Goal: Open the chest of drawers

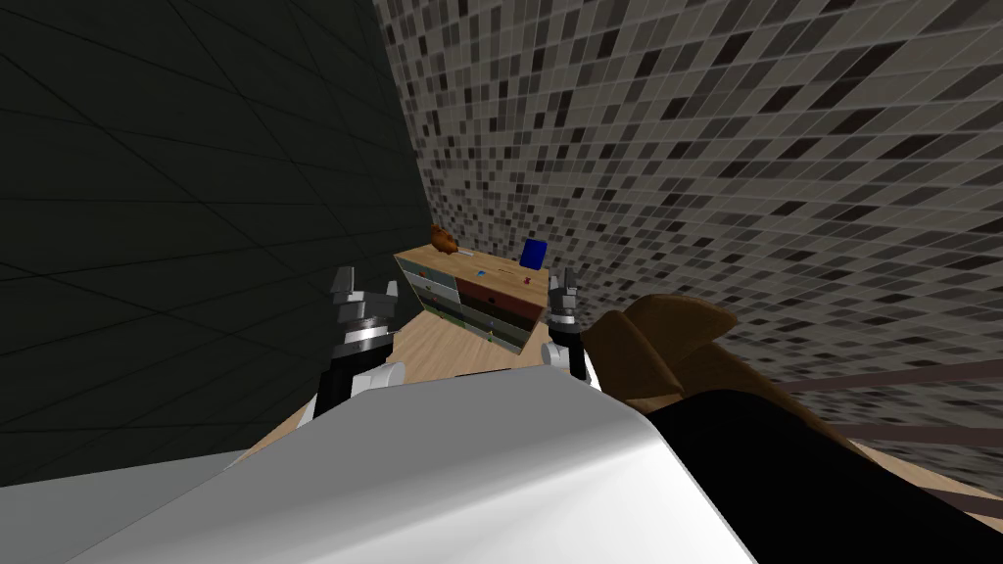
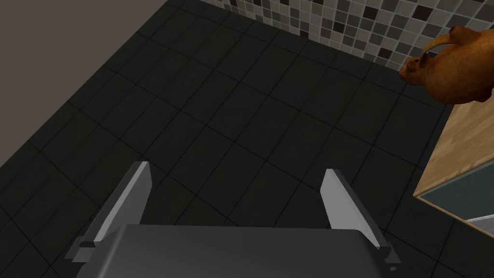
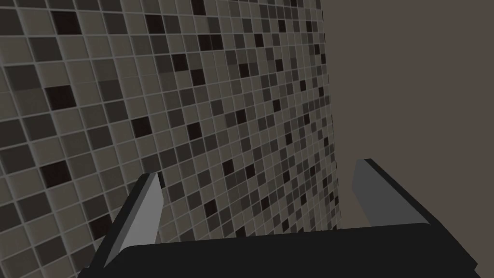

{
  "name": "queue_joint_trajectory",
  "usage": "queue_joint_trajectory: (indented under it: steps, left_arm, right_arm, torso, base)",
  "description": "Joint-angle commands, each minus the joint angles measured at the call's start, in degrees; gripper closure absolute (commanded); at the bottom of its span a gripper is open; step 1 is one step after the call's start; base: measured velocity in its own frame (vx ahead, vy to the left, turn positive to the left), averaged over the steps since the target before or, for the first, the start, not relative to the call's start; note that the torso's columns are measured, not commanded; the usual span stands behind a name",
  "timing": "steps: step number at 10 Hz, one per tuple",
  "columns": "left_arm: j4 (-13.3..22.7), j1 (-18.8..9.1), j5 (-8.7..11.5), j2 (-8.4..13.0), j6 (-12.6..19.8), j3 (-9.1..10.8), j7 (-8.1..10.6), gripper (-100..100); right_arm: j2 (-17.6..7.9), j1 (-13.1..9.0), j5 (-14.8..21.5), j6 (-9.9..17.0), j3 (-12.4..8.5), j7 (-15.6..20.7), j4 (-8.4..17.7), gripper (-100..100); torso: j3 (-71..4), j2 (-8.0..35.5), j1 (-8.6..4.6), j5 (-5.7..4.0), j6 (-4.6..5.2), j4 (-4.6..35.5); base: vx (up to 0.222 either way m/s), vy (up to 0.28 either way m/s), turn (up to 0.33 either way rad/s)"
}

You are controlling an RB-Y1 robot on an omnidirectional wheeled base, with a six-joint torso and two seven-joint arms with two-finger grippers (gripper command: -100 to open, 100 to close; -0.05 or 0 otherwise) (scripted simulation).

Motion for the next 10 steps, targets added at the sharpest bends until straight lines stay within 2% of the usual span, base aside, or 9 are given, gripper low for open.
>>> queue_joint_trajectory:
  steps: [1, 9, 10]
  left_arm:
    - [0.0, 0.0, 0.0, 0.0, 0.0, 0.00, 0.00, 0]
    - [0.0, 0.0, 0.0, 0.0, 0.0, 0.00, 0.00, 0]
    - [0.6, -0.2, 0.0, 2.4, -0.1, -0.12, -0.03, -100]
  right_arm:
    - [0.0, 0.0, 0.0, 0.0, 0.0, 0.0, 0.0, 0]
    - [0.0, 0.0, 0.0, 0.0, 0.0, 0.0, 0.0, 0]
    - [0.0, 0.0, 0.0, 0.0, 0.0, 0.0, 0.0, 0]
  torso:
    - [-4.7, 2.3, 0.00, 0.00, 0.00, 2.3]
    - [-70.7, 35.4, 0.00, 0.00, 0.00, 35.4]
    - [-79.2, 39.6, 0.00, 0.00, 0.00, 39.6]
  base:
    - [0.000, 0.000, 0.000]
    - [0.000, 0.000, 0.000]
    - [0.012, -0.007, -0.017]
